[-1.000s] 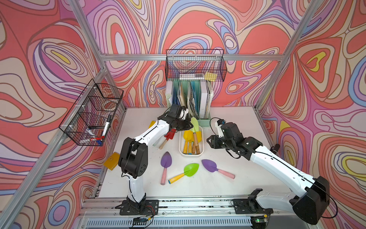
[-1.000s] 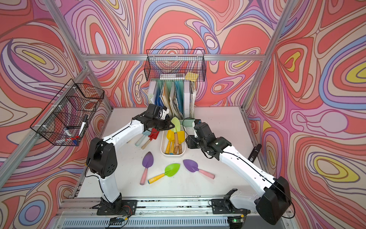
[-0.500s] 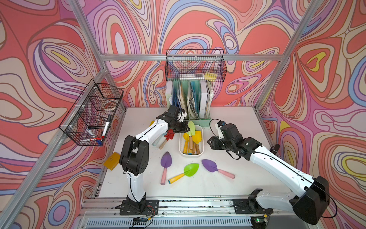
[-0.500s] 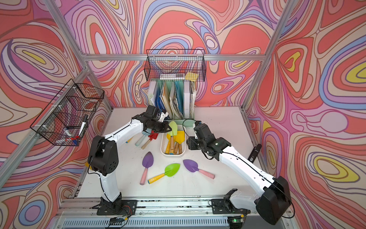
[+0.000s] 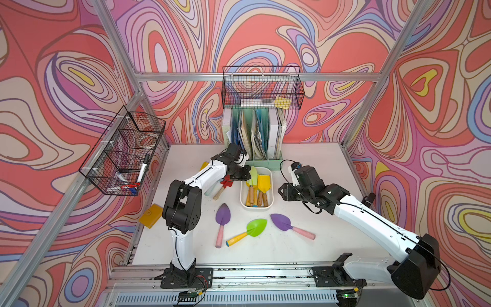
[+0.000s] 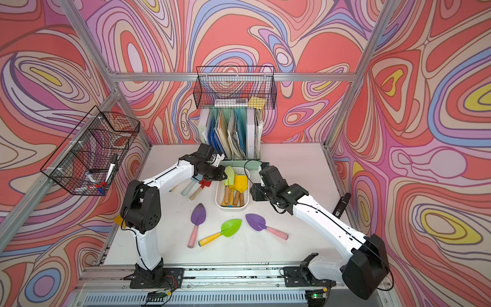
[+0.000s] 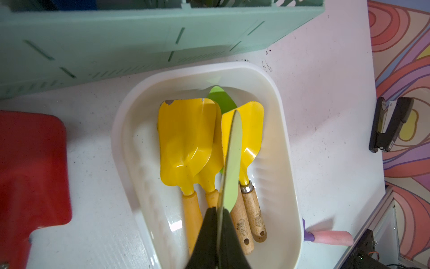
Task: Put the shovel into the storage box
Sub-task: Place the shovel in the storage box.
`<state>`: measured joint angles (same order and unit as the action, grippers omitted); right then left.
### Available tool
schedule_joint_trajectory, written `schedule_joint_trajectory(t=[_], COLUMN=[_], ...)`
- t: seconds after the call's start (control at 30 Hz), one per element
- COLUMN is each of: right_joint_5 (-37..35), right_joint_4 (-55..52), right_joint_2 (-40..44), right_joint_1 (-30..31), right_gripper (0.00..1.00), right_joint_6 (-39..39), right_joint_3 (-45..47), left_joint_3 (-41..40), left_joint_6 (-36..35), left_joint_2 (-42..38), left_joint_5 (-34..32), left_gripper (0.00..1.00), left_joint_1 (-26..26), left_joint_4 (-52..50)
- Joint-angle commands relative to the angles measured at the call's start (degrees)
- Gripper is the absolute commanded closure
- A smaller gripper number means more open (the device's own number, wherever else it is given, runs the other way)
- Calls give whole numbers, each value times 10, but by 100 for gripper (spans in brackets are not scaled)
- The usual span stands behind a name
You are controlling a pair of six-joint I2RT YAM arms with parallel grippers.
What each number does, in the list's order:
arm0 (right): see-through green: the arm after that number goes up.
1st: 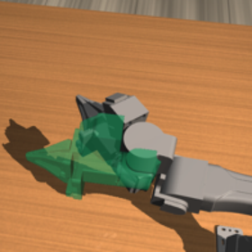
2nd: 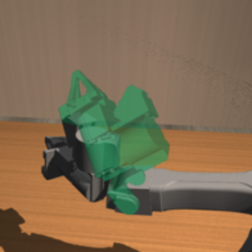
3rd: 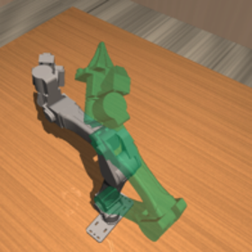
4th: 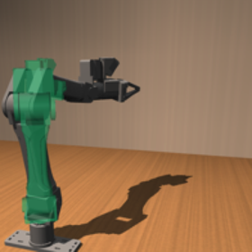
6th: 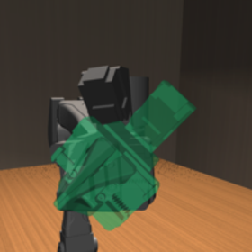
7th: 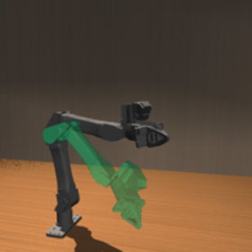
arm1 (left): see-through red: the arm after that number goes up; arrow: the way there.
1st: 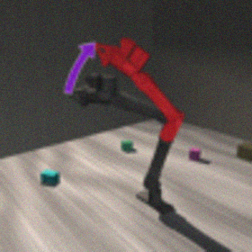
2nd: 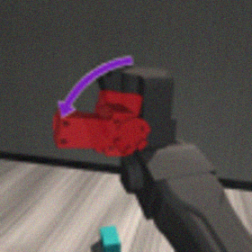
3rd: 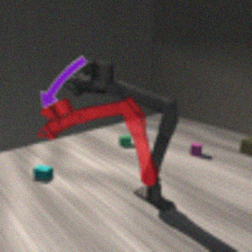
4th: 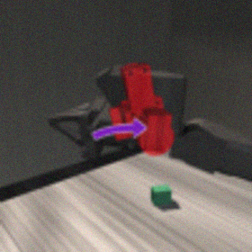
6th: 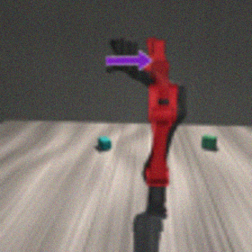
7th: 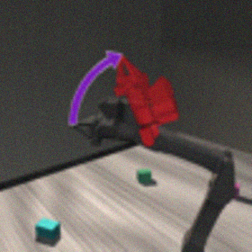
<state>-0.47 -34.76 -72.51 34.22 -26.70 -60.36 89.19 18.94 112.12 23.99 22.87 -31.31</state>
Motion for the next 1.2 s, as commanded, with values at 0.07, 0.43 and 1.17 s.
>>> schedule_joint_trajectory(t=[0.07,0.43,1.17], right_joint_5=[0,5,6], right_joint_4=[0,3,7], right_joint_2=[-5,-15,-21], right_joint_1=[2,2,2], right_gripper=[49,49,49], right_joint_6=[-4,-5,1], right_joint_3=[6,3,3], left_joint_3=[-11,9,28], left_joint_6=[-15,-9,2], left_joint_2=[19,44,71], left_joint_5=[-22,-12,-13], left_gripper=[100,100,60], left_joint_1=[-2,-1,-2], left_joint_4=[6,13,-6])
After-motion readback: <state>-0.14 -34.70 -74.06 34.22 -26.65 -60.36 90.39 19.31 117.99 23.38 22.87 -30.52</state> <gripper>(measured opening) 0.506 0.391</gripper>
